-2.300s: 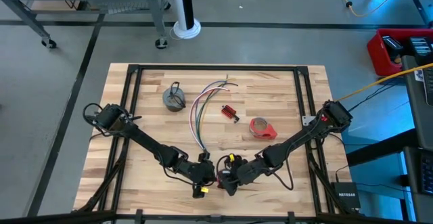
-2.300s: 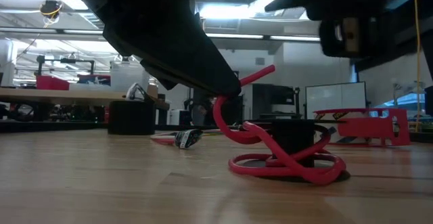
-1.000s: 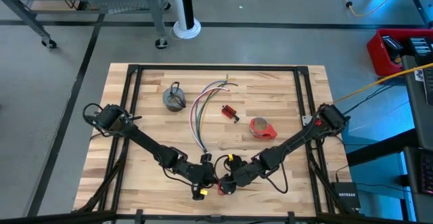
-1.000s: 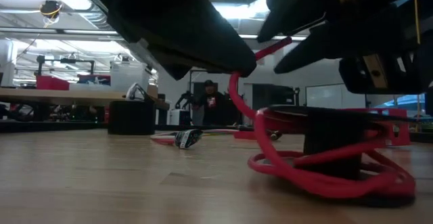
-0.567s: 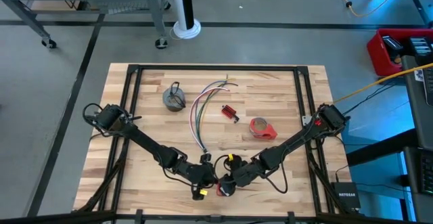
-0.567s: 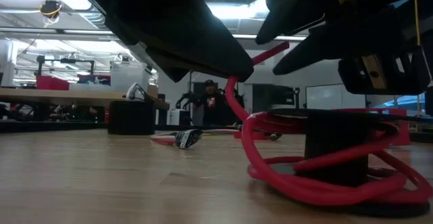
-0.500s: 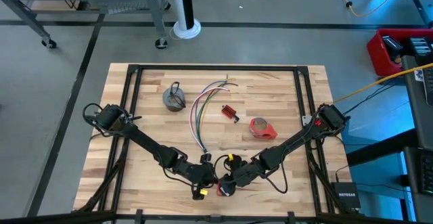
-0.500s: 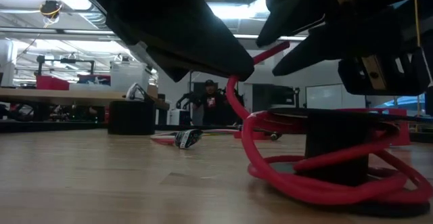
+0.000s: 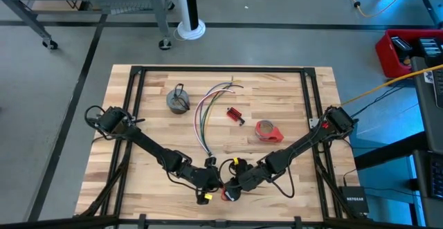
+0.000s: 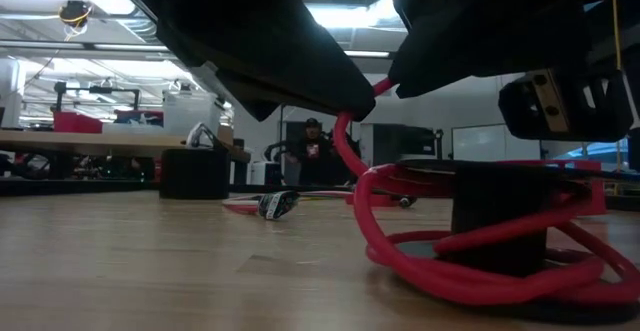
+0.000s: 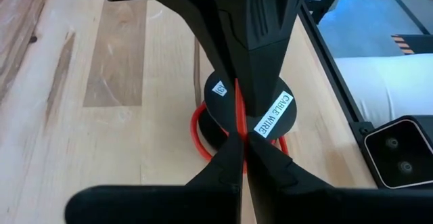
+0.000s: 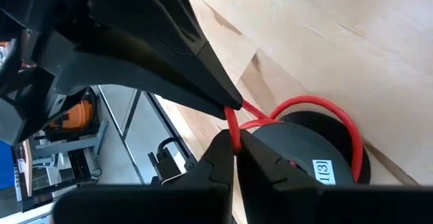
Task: Coil cords
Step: Coil the red wire onto the spool
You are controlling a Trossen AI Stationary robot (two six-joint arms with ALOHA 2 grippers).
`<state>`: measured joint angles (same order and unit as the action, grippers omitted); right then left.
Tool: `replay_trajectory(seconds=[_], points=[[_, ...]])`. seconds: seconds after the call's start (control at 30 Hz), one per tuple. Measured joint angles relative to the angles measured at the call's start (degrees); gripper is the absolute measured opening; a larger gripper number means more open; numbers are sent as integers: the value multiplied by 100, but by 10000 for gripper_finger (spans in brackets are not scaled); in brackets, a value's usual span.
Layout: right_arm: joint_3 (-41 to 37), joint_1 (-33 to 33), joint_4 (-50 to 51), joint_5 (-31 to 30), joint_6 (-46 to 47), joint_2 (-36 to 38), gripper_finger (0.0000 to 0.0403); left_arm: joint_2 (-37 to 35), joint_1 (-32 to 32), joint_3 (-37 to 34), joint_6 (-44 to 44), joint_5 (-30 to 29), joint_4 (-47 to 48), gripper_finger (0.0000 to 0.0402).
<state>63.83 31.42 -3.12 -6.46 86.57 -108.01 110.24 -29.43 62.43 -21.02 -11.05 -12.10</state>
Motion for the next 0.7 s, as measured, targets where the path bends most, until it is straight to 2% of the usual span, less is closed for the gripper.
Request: replay_trajectory(seconds=[0.13,0.7], points=[[0,0,-2,2,-5,0,6,0,0,-2,0,0,0,1],[-2,0,7,4,11,0,3,-4,-2,4,65,117,142,2]])
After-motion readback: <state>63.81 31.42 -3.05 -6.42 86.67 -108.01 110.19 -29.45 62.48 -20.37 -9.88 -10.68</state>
